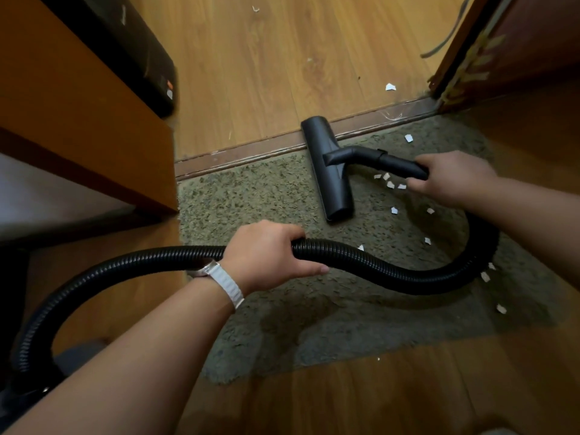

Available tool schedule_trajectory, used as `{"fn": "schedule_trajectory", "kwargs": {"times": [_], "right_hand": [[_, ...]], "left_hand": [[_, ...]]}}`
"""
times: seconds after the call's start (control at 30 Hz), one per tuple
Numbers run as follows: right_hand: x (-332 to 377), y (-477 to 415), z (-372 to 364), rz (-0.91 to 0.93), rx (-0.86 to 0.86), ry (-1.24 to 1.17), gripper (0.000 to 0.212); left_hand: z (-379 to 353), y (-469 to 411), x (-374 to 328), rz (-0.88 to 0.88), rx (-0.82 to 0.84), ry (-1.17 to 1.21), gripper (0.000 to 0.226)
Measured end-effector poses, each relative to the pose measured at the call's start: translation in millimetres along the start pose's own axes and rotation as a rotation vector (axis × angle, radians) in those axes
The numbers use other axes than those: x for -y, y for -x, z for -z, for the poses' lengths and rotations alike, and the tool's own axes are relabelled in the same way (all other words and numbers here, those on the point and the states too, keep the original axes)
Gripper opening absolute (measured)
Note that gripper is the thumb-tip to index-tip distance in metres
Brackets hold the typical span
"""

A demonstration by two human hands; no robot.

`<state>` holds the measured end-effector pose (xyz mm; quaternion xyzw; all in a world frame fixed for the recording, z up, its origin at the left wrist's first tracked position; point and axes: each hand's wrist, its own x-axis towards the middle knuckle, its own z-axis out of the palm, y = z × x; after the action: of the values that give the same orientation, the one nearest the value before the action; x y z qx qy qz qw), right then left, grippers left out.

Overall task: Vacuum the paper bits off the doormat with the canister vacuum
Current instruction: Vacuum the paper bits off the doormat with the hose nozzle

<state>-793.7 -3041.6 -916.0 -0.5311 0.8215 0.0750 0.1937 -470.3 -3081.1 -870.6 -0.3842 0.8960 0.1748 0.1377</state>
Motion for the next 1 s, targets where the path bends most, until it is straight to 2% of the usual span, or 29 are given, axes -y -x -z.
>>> {"fn": "schedule_trajectory", "kwargs": {"times": [0.23, 0.63, 0.83, 1.0], "right_hand": [[10, 1, 2, 0.078, -0.008, 0.05, 0.022], [-22, 36, 11, -0.057, 0.016, 0.064, 0.023], [-18, 54, 11, 0.05, 0.035, 0.125, 0.017], [-23, 65, 5, 0.16, 0.036, 0.143, 0.02]], "left_hand": [[3, 8, -4, -0.006, 0.021, -0.007, 0.058], [3, 18, -14, -0.04, -0.029, 0.001, 0.058], [0, 18, -22, -0.074, -0.069, -0.038, 0.058], [-11, 21, -31, -0.093, -0.06, -0.061, 0.057]]}}
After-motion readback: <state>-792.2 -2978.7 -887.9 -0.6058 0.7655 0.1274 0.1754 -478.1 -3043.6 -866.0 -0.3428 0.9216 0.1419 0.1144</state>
